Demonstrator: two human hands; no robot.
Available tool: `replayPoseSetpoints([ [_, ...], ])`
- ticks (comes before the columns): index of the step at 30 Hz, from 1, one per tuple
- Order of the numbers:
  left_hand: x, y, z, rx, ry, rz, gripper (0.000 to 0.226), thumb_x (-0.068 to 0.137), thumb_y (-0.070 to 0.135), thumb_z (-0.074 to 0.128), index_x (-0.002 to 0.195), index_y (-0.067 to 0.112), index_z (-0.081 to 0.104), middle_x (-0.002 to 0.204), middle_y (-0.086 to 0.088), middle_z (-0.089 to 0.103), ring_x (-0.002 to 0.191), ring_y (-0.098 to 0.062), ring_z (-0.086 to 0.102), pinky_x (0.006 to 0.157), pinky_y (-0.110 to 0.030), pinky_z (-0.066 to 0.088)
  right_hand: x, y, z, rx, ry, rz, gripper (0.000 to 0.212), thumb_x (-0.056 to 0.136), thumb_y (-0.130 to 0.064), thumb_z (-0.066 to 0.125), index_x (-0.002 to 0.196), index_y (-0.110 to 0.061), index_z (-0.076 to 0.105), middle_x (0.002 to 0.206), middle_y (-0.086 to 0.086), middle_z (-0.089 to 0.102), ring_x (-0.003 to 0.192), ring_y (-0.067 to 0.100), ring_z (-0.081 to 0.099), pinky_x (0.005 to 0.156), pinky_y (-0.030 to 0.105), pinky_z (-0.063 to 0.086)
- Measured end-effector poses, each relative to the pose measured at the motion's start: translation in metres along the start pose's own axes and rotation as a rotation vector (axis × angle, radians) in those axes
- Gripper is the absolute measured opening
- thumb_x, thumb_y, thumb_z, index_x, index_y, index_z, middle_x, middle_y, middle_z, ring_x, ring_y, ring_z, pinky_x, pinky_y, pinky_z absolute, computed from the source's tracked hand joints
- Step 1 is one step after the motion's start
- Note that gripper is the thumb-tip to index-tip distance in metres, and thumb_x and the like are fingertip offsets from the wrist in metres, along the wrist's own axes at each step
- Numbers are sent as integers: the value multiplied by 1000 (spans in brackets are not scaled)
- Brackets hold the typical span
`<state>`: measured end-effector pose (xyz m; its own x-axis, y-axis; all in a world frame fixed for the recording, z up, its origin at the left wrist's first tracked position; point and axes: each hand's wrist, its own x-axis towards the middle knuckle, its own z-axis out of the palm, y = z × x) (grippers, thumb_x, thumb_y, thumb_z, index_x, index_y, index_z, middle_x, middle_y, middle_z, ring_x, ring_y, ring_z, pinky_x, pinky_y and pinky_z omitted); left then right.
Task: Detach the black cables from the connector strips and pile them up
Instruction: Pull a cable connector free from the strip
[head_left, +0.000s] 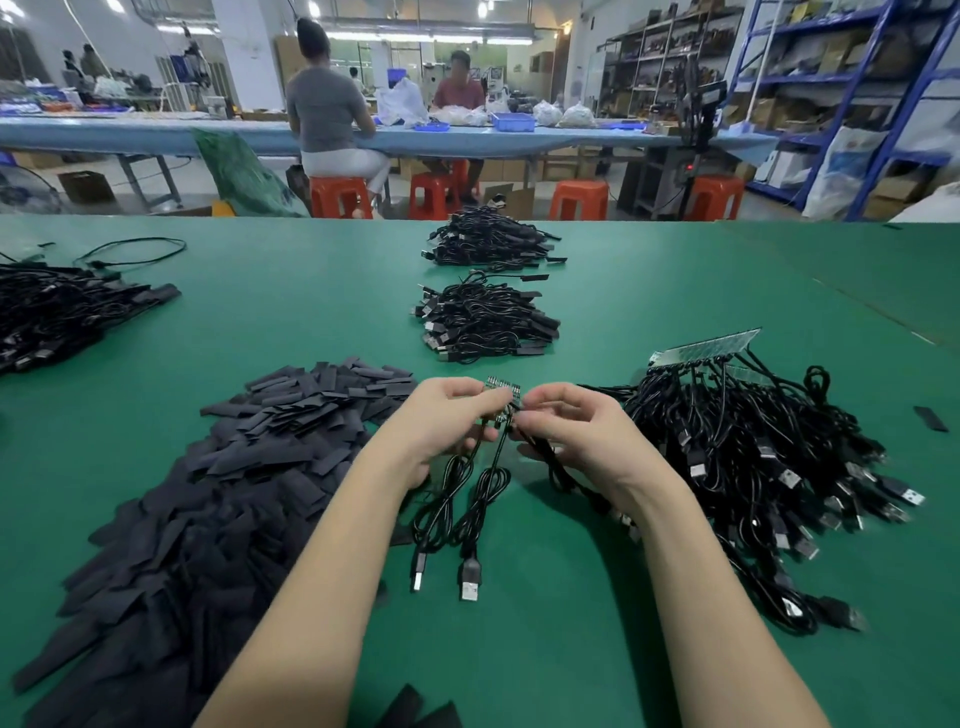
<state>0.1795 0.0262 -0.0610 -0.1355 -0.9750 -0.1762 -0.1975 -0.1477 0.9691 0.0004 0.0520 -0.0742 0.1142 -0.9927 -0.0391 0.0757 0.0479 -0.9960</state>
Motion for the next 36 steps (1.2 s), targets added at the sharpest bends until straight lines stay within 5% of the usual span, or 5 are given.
replayPoseSetpoints([
  [5,-8,-2,-4,-198,-110,-52,21,90,27,74,108,19,67,92,6,73,65,-5,65,51,-14,42,3,0,6,62,99,58,15,89,-35,76,95,-22,77,95,-2,78,73,17,69,66,28,57],
  [18,-7,-6,2,-332,-194,21,49,67,35,81,108,8,76,103,-10,67,73,-10,47,51,-18,29,1,1,10,287,4,104,31,70,-28,83,96,-11,81,96,9,77,77,17,69,70,22,57],
  [24,-7,-10,0,-338,-251,-18,35,70,35,76,97,15,77,81,5,72,65,-5,50,55,-22,27,1,2,18,361,-7,197,41,72,-26,80,108,-7,75,111,18,67,100,30,56,111,49,42],
  [30,-9,-9,-2,-396,-327,-16,14,77,37,74,83,25,80,87,6,71,73,-8,58,67,-24,40,0,2,11,364,-12,202,31,73,-33,82,98,-15,77,86,1,74,67,13,63,68,27,52],
  [36,-9,-16,-15,-84,-391,-42,22,75,39,83,87,23,77,82,10,67,65,-3,55,55,-18,36,5,6,7,110,517,22,13,80,-30,85,87,-21,79,76,-11,76,48,-1,57,47,14,44],
])
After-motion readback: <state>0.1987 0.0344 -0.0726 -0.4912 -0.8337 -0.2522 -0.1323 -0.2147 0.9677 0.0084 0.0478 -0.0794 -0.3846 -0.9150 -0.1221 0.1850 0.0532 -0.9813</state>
